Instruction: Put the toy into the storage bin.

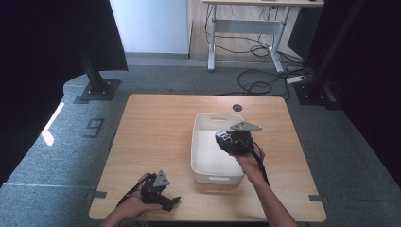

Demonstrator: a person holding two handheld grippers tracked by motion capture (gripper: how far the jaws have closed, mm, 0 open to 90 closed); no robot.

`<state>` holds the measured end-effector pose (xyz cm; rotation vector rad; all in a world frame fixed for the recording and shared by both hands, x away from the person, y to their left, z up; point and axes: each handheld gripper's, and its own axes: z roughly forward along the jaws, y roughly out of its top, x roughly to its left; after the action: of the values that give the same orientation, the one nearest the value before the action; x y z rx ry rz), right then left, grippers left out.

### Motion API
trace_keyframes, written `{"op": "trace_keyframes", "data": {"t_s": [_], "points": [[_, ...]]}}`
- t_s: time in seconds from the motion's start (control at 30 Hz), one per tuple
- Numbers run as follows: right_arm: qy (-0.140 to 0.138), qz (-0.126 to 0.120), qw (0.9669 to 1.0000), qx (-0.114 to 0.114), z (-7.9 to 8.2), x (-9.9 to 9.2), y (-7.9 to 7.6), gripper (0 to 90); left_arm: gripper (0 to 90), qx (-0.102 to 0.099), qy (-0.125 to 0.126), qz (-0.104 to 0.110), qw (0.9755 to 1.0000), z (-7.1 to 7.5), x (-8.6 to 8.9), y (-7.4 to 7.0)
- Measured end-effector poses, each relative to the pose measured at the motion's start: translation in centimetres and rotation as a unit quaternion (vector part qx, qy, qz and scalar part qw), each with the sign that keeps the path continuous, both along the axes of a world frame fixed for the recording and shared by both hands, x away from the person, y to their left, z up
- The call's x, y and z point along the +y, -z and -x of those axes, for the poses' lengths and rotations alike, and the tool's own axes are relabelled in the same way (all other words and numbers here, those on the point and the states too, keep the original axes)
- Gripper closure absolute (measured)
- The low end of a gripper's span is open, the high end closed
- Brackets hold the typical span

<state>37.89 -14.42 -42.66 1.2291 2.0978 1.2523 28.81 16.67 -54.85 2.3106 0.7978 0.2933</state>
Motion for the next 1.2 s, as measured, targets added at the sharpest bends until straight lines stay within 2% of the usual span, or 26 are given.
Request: {"op": "trace_keyframes", "data": {"t_s": [0.17,0.67,1.2], "points": [[-0.001,-0.005,1.0,0.001,-0.1,0.2,0.0,50.3,0.0,0.0,0.0,0.0,1.0,0.0,0.0,0.0],[-0.007,0.007,0.9999,0.006,-0.4,1.4,0.3,50.3,0.0,0.0,0.0,0.0,1.0,0.0,0.0,0.0],[-0.01,0.008,0.9999,0.008,-0.9,2.3,0.2,50.3,0.0,0.0,0.0,0.001,1.0,0.0,0.0,0.0]]}}
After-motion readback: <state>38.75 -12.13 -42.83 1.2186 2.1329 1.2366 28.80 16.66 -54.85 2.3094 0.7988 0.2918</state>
